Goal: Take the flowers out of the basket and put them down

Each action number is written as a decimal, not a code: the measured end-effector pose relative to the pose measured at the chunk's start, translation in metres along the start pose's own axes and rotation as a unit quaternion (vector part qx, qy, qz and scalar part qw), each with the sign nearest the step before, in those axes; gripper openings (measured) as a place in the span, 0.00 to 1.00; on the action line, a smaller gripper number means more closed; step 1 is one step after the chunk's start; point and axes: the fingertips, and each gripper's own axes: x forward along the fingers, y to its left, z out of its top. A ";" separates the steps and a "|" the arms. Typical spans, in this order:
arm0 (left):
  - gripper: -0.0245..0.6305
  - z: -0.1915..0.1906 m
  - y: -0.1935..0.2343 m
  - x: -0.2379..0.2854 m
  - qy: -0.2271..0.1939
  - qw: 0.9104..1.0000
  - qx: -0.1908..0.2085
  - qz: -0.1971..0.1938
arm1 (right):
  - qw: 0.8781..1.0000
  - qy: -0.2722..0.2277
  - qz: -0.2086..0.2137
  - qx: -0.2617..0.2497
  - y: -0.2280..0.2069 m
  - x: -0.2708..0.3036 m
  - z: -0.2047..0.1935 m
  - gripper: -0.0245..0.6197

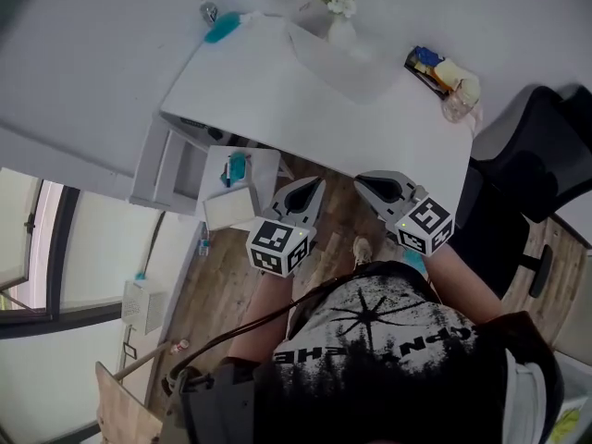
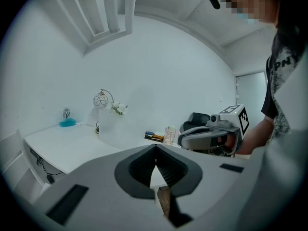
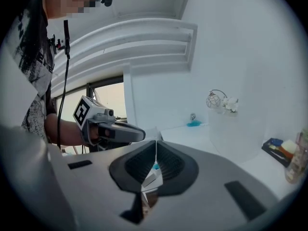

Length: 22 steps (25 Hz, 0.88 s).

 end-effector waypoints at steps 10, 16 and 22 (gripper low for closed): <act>0.05 0.016 0.030 0.057 -0.010 0.999 -0.022 0.030 | 0.999 0.017 0.026 -0.012 -0.069 0.022 0.000 0.07; 0.05 0.021 0.043 0.081 -0.010 0.999 -0.022 0.043 | 0.999 0.022 0.036 -0.015 -0.097 0.031 0.003 0.07; 0.05 0.027 0.053 0.098 -0.009 0.999 -0.027 0.041 | 0.999 0.028 0.028 -0.026 -0.119 0.037 0.003 0.07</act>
